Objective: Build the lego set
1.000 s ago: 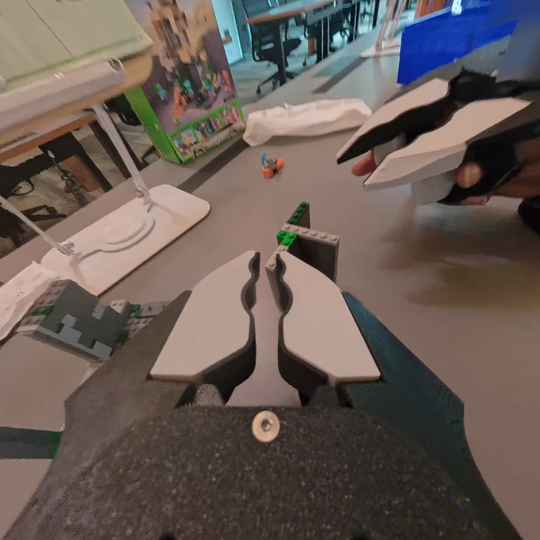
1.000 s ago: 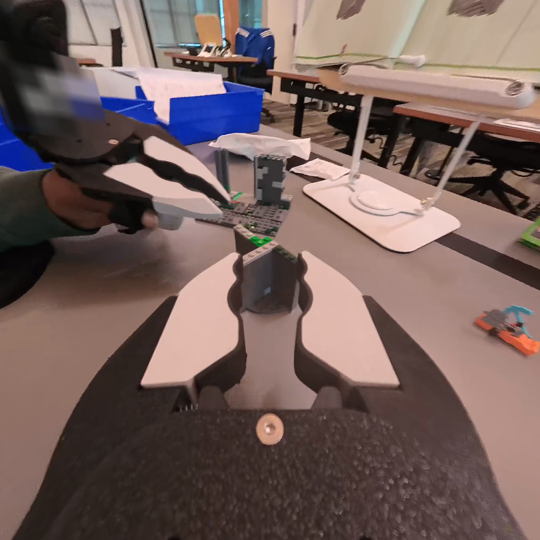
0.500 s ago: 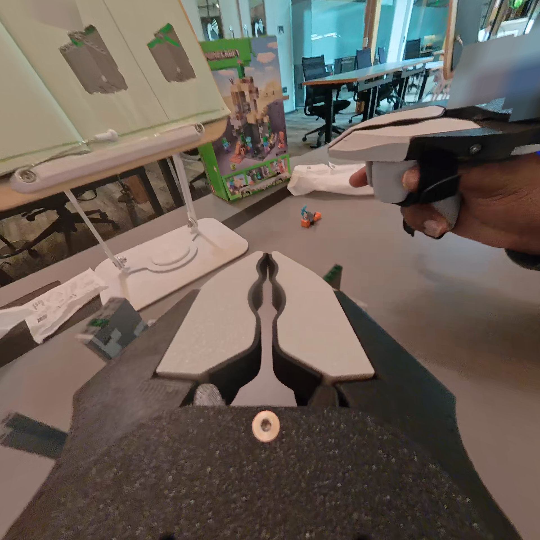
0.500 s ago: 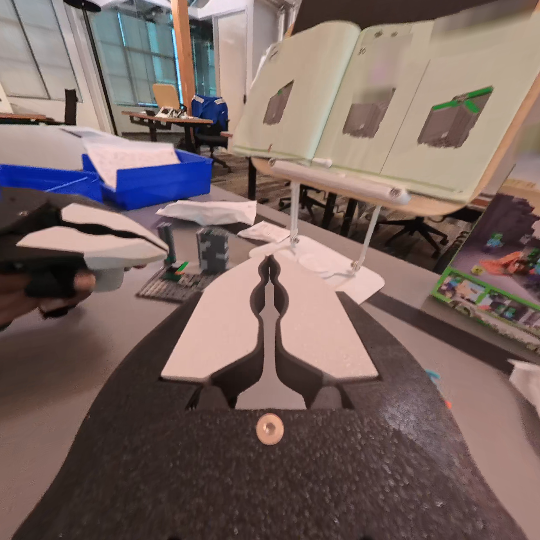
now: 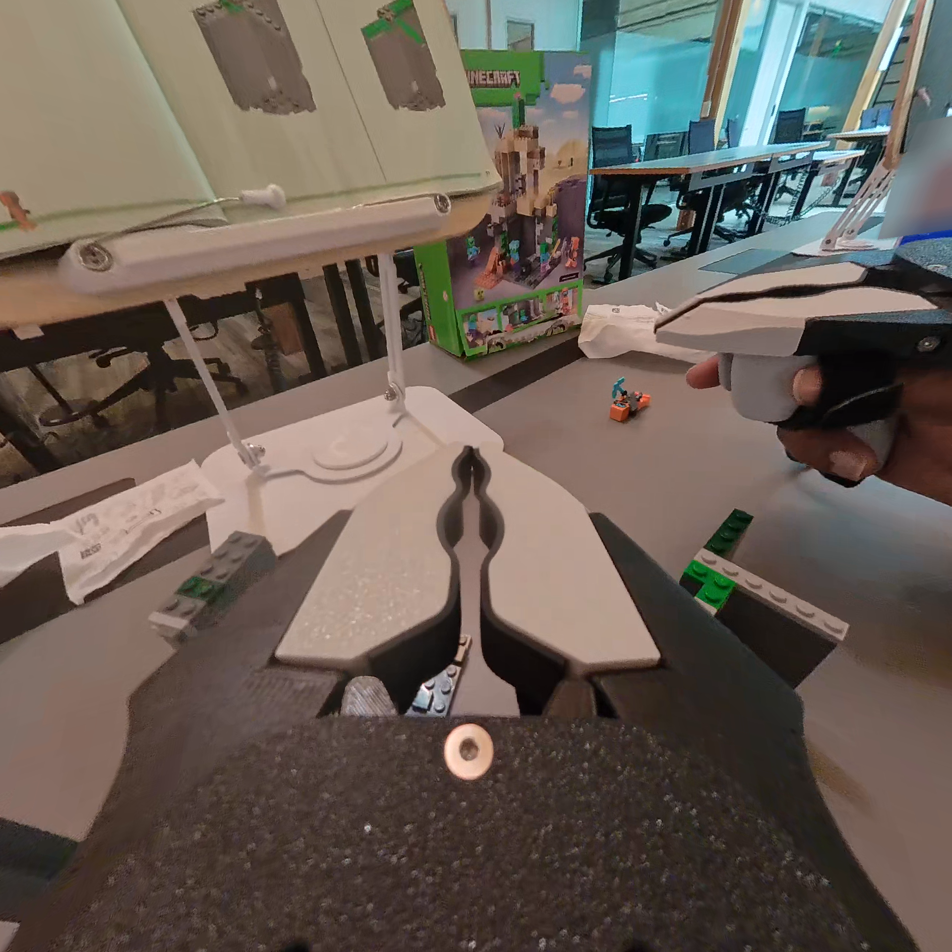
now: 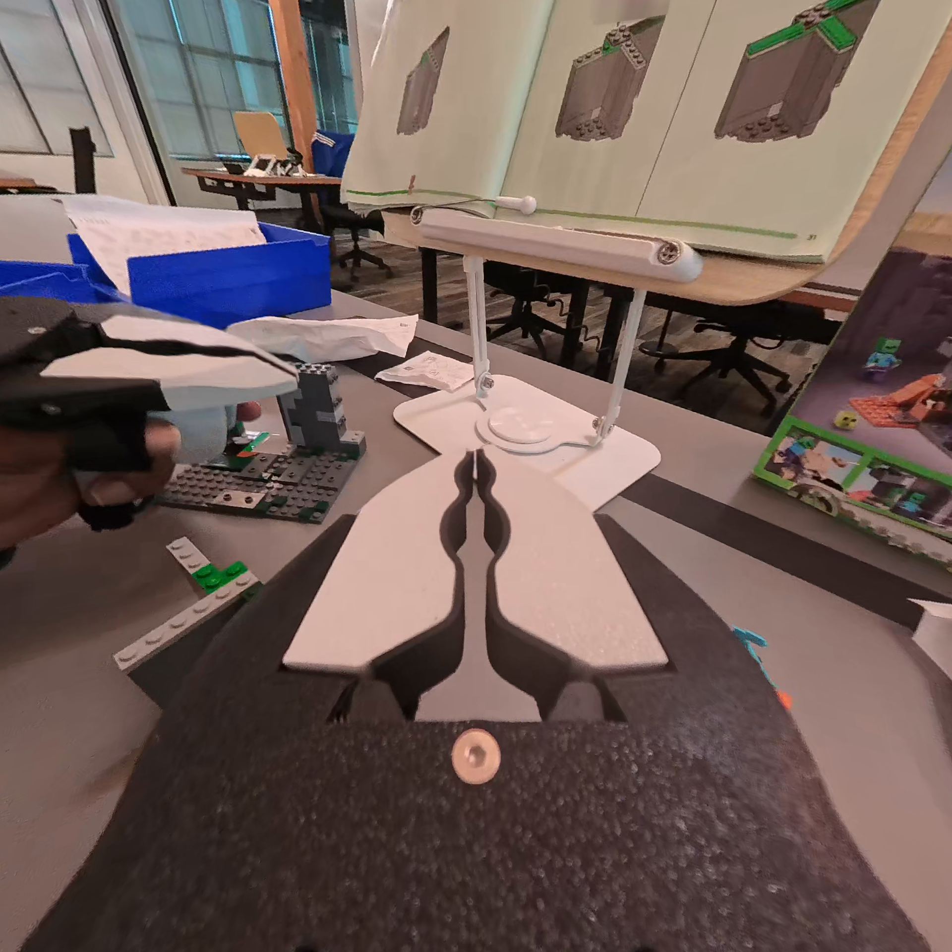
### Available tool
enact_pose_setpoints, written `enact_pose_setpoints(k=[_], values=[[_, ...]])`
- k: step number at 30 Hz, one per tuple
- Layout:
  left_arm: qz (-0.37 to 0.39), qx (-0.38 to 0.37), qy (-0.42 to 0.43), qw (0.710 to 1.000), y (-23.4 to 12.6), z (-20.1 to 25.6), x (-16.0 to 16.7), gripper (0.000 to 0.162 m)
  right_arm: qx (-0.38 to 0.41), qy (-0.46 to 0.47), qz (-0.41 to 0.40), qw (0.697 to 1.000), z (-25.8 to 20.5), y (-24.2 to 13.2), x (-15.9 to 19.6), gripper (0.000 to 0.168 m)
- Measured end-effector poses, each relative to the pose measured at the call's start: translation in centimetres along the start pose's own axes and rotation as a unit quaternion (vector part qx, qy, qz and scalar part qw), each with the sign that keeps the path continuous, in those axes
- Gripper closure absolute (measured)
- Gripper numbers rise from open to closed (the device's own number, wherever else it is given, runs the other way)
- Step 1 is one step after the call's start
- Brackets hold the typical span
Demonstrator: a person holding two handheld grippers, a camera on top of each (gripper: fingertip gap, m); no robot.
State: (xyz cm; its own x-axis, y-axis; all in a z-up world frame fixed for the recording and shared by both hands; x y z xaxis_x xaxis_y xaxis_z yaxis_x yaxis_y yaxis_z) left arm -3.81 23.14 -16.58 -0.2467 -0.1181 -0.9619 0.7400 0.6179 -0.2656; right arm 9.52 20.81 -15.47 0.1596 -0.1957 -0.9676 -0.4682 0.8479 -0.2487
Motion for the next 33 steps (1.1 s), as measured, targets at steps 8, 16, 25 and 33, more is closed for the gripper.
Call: enact_pose_setpoints(k=[8, 16, 25, 33], values=[[0.002, 0.008, 0.059, 0.998, 0.0, 1.0, 0.0, 0.161, -0.019, 0.005, -0.012, 1.000, -0.6, 0.4, 0.7, 0.166], [-0.011, 0.008, 0.065, 0.998, -0.1, 0.0, 0.8, 0.161, -0.032, 0.039, -0.019, 0.999, 0.0, 0.3, 1.1, 0.164], [-0.024, 0.009, -0.011, 1.000, 0.0, -1.4, 1.3, 0.162, -0.038, 0.022, -0.040, 0.998, -0.7, 0.7, 1.8, 0.164], [-0.034, -0.007, 0.011, 0.999, 0.1, -1.0, 1.4, 0.162, 0.005, 0.027, -0.030, 0.999, 0.4, 0.4, 1.4, 0.164]])
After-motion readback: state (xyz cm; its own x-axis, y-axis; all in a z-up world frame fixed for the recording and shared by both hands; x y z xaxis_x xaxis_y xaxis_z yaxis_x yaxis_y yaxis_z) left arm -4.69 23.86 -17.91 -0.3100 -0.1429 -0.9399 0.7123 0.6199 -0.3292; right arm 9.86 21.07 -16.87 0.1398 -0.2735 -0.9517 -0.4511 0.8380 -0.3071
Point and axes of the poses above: each gripper's, where its closed fingertips meet, y out along the fingers, x out of its underside, z = x × y across the jaws, the point moved 2 cm from there along -y, back along the fingers, and after that the axes turned 10 degrees about -z, right-handed, at the moved point
